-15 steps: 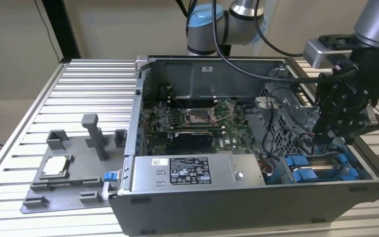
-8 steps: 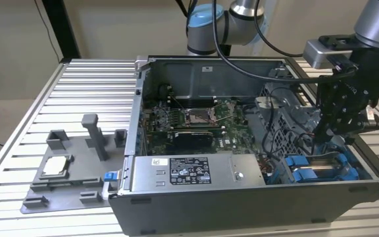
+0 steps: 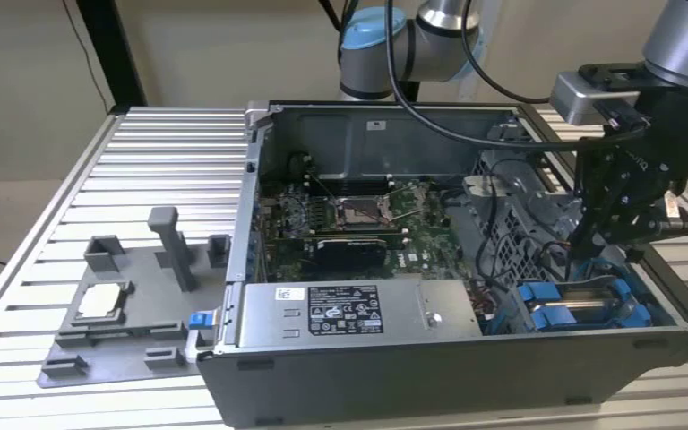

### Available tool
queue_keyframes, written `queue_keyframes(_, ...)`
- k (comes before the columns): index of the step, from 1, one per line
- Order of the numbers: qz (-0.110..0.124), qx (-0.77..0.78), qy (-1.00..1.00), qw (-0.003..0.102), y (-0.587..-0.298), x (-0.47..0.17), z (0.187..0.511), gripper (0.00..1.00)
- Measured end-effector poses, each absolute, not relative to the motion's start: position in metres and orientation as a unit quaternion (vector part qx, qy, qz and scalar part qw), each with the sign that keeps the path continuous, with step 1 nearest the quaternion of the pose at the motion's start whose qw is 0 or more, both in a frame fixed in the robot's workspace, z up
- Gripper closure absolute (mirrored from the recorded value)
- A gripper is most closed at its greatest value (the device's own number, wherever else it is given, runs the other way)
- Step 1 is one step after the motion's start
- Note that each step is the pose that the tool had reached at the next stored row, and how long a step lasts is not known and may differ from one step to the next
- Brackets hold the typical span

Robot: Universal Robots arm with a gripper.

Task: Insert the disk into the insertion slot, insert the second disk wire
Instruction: 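Insert the second disk wire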

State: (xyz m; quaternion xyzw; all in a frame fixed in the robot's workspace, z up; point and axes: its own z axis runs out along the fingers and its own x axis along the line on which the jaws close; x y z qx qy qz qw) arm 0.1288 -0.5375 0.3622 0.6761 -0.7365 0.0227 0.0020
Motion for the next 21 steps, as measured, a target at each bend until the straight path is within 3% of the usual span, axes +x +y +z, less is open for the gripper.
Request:
queue_keyframes(12,0.023,0.676,-0.736,0.002,-0.544,0.129,0.362,1.0)
queue_keyframes(18,0.016,0.676,-0.736,0.008,-0.556,0.131,0.362,1.0)
queue_keyframes(21,0.008,0.676,-0.737,0.001,-0.562,0.131,0.362,1.0)
